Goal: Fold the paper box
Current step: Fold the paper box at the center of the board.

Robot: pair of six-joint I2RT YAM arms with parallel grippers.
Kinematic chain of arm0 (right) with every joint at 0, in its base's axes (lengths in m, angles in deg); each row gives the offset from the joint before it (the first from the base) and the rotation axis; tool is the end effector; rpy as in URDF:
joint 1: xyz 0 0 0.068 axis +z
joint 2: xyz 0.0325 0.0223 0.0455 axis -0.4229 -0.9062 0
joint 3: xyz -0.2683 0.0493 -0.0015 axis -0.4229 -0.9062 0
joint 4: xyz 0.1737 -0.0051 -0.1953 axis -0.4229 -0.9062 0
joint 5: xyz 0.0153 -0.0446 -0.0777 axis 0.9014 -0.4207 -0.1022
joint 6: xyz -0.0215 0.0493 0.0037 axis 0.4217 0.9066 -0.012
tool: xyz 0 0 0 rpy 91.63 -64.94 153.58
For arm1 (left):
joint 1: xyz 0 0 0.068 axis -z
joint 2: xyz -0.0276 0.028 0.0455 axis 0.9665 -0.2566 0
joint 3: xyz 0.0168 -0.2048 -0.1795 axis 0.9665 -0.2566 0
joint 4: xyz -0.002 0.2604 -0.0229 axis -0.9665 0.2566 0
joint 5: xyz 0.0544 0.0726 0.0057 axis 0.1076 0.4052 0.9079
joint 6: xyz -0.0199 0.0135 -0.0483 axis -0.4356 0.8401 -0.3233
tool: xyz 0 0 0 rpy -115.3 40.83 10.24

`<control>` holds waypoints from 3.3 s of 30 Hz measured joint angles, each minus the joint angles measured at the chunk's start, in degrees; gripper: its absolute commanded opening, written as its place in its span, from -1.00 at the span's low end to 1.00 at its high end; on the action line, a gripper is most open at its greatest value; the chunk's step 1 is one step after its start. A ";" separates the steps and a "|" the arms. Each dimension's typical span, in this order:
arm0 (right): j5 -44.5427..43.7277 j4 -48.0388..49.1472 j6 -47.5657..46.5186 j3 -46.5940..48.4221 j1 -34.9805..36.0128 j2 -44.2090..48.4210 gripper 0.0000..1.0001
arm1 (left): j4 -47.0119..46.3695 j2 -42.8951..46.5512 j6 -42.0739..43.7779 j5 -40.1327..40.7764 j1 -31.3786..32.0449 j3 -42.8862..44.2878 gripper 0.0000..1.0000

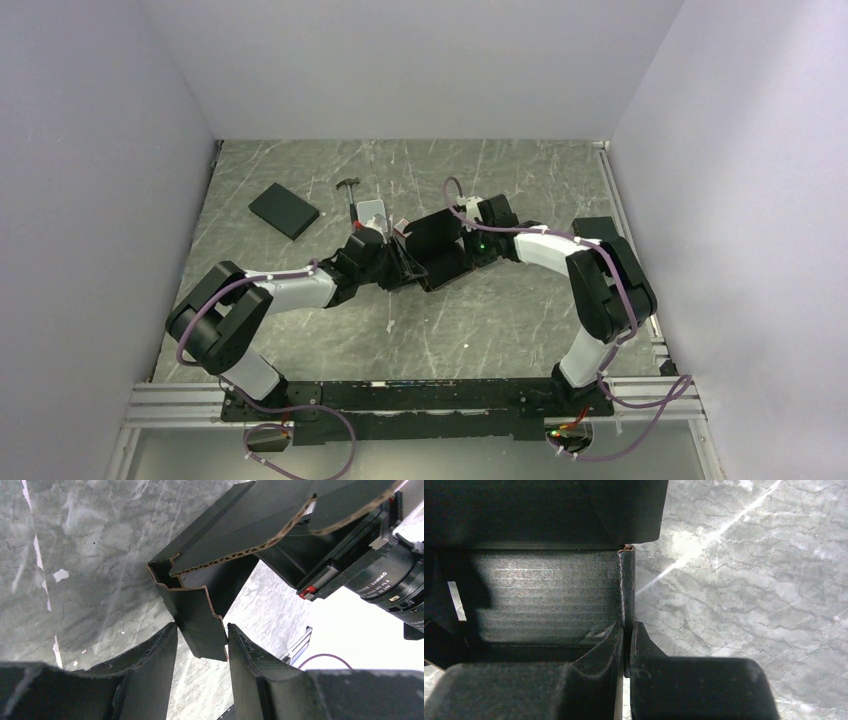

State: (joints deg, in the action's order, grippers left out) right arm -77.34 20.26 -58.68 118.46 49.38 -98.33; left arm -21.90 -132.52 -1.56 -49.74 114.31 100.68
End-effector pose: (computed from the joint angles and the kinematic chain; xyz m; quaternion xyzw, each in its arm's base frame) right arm 0.3025 0.1451 0.1568 -0.2274 0.9227 0.1605 0.2669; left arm 0.2358 -0.2004 0.1634 -0.1512 0.8703 -0.4114 0.2245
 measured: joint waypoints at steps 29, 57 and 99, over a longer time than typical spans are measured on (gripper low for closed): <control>-0.59 0.00 0.00 1.05 0.59 -1.01 -1.00 | -9.51 -2.23 -3.06 0.37 -0.74 -2.67 -0.29; -2.67 -0.09 -0.81 1.40 0.87 -1.01 -1.00 | 22.88 -13.42 0.61 2.36 0.26 19.32 -0.28; -13.14 -1.11 2.78 -2.29 7.65 7.06 -1.00 | 39.34 -19.50 -0.15 4.37 0.70 30.23 -1.00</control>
State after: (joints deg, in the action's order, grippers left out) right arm -90.48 19.14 -55.90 116.16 57.03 -91.27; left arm 17.44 -152.01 -1.72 -45.36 115.01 130.91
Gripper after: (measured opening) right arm 0.047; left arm 0.050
